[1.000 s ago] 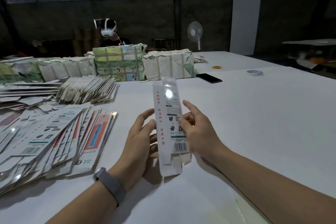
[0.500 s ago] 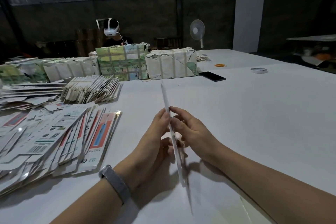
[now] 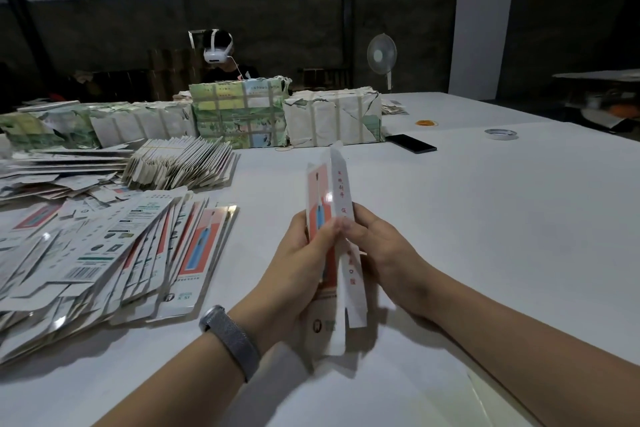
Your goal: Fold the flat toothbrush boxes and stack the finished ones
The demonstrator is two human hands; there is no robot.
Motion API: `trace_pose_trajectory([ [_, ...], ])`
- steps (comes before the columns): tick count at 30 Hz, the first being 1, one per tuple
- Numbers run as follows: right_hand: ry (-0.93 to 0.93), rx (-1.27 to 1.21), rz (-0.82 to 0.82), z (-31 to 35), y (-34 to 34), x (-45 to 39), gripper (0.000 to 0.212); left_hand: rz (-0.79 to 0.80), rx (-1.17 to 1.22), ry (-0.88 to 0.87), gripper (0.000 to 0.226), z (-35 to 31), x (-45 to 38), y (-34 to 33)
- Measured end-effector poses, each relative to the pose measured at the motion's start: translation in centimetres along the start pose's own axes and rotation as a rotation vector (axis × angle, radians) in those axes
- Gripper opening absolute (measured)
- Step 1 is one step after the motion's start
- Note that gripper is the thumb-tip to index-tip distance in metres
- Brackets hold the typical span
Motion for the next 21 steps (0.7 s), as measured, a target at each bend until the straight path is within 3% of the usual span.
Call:
trace_pose_trajectory([
  [8, 0.024, -0.047, -0.066, 0.1, 0.5, 0.0, 0.033, -0.111, 0.020, -0.057, 0.068, -0.9, 0.3, 0.5],
  [13, -0.015, -0.052, -0.200, -0.4, 1.9, -0.1, 0.035, -0.064, -0.062, -0.091, 0.054, -0.9, 0.3, 0.1],
  [18, -0.036, -0.052, -0.232, -0.6, 2.5, 0.1, 0.026, -0.039, 0.033, -0.040, 0.054, -0.1, 0.4, 0.0],
  [21, -0.051, -0.032, -0.246, -0.5, 2.8, 0.1, 0.027, -0.045, 0.109, -0.023, 0.035, 0.4, 0.2, 0.3],
])
Point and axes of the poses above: each hand's wrist, its own x-axis away from the middle knuckle, its own y-axis out of the back of the hand, z = x × y, the point moved 8 cm from there along -x, towards the middle knuckle, and after that the axes turned 10 degrees about -y, right-handed, at the moved point
